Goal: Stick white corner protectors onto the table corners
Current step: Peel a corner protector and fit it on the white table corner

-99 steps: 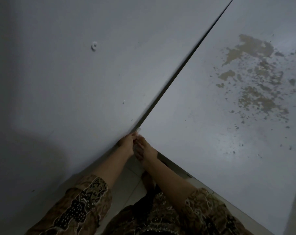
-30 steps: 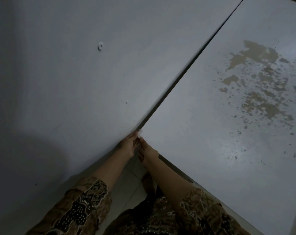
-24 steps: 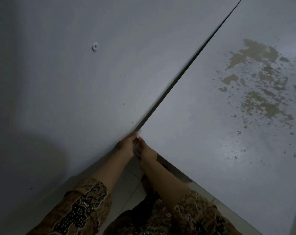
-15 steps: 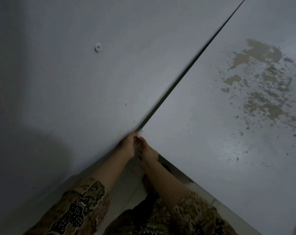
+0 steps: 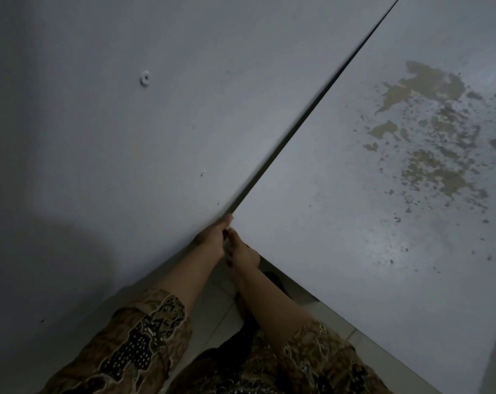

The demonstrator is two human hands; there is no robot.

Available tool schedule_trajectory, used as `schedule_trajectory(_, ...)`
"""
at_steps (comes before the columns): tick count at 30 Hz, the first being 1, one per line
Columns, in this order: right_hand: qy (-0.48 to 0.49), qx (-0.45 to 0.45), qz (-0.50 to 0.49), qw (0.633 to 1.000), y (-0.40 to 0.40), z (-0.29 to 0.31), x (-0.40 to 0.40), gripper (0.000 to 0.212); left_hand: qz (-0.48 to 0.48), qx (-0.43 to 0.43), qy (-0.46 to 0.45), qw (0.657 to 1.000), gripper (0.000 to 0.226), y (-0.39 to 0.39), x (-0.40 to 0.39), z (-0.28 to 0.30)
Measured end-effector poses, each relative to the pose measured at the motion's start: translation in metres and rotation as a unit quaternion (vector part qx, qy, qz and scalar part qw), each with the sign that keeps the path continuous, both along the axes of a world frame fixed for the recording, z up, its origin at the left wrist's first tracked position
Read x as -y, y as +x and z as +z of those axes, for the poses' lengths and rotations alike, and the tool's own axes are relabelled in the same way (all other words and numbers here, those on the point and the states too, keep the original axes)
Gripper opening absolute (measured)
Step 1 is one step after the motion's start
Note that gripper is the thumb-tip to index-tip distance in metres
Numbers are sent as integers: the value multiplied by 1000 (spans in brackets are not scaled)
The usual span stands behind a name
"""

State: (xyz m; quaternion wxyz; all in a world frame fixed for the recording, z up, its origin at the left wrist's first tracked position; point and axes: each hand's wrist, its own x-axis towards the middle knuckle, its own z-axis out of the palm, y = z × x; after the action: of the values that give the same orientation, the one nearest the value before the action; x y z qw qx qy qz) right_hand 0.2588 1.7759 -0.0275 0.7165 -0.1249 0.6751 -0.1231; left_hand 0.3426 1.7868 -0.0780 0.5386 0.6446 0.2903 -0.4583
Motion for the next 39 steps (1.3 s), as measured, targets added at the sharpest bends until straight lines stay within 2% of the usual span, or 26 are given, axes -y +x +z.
schedule_trajectory(6, 20, -1, 14, 1000, -2, -1, 2, 42, -22, 5, -19, 1000, 120, 5, -2, -25)
schedule_trajectory(11, 31, -3, 27, 999, -3, -2, 5, 49, -54, -25, -47, 997, 88, 2, 5, 1)
schedule_trajectory(13, 39, 2, 23, 999, -3, -2, 5, 51, -66, -17, -49, 996, 83, 2, 6, 8)
schedule_trajectory(18, 25, 30, 20, 999, -8, -3, 2, 51, -118, -6, -77, 990, 50, -6, 5, 32)
schedule_trajectory(23, 18, 32, 13, 999, -5, -2, 1, 55, -103, -15, -102, 989, 55, -6, -2, 41)
schedule_trajectory(29, 9, 12, -4, 1000, 0, -4, 1, 49, -98, -16, -109, 989, 47, -6, -5, 44)
schedule_trajectory(39, 36, 36, 12, 999, -7, -7, 4, 63, -116, -6, -81, 990, 48, -10, 1, 45)
